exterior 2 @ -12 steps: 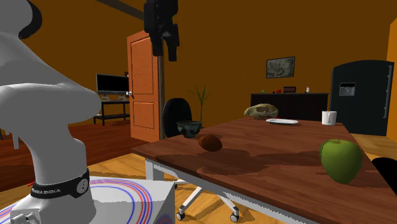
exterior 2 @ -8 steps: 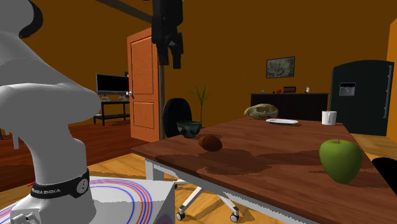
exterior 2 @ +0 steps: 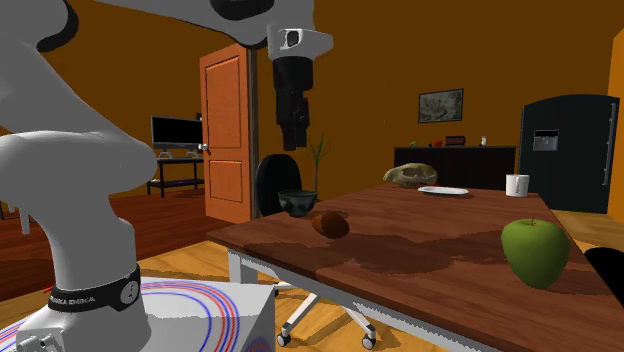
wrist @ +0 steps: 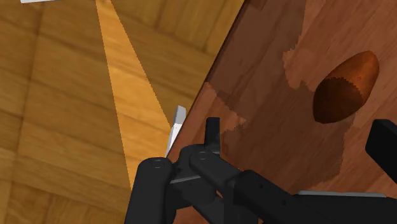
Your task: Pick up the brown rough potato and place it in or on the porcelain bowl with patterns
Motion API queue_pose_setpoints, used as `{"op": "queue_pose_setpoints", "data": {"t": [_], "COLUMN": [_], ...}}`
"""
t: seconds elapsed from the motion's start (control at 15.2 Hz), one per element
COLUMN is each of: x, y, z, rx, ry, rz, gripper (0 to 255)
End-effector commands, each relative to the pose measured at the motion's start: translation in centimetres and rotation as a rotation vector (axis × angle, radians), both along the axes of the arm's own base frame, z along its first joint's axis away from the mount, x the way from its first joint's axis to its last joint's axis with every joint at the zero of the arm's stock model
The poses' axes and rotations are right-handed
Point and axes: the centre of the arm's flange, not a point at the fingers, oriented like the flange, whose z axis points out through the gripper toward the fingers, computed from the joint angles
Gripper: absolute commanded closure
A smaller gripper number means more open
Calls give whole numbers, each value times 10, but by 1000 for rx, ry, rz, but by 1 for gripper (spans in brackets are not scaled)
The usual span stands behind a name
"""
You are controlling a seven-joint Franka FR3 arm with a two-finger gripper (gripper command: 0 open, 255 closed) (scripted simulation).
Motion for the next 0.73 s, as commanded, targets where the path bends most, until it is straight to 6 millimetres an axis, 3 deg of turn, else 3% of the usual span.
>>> {"op": "queue_pose_setpoints", "data": {"t": [0.0, 0.66], "x": [8, 49], "y": [16, 100], "z": [-21, -113], "rx": [2, 8], "ry": [-2, -2], "rz": [5, 33], "gripper": [0, 0]}}
